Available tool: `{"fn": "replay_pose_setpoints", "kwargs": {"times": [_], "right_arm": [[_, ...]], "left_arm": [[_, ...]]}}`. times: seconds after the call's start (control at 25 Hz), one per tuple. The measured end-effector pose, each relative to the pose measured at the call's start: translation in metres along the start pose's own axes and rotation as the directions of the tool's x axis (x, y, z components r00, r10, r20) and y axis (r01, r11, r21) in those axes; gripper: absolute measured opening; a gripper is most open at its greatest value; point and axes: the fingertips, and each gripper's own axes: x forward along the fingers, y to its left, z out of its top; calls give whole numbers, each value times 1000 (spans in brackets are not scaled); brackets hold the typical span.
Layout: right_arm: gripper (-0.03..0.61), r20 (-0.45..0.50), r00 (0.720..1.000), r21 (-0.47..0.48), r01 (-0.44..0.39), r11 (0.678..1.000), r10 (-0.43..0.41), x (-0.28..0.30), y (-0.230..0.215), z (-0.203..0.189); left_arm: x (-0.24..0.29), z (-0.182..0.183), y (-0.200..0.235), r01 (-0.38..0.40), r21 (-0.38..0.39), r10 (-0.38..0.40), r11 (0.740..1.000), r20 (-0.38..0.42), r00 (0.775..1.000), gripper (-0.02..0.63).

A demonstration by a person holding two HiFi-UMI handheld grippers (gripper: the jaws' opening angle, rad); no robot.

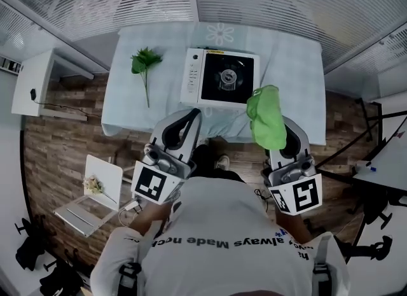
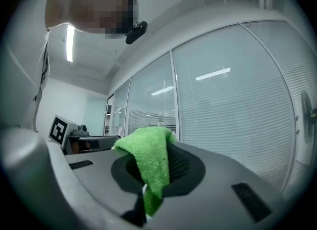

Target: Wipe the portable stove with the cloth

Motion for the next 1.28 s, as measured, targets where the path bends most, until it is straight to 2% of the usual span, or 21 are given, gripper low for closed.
{"fn": "replay_pose_setpoints", "kwargs": {"times": [0.36,0.8,0.96,1.12,1.2,1.28], "right_arm": [[23,-9,1000,-34,19,999,-19,98,-6,0],[23,-40,993,-110,110,988,-115,179,-5,-13],[23,-67,992,-154,96,983,-107,200,-9,-32],[23,-134,988,-218,51,975,-82,225,-9,-68],[23,-186,981,-291,-1,957,-56,239,-9,-92],[23,-245,968,-325,-33,945,-51,252,-10,-118]], "left_arm": [[33,-5,95,15,-15,-15,1000,5,1000,12],[60,-37,175,119,-62,-123,991,-57,991,12],[67,-75,196,121,-42,-126,992,-133,983,12],[70,-134,217,105,-80,-120,991,-218,969,12],[71,-166,224,102,-111,-129,989,-265,956,12],[72,-196,228,99,-147,-141,984,-309,940,12]]}}
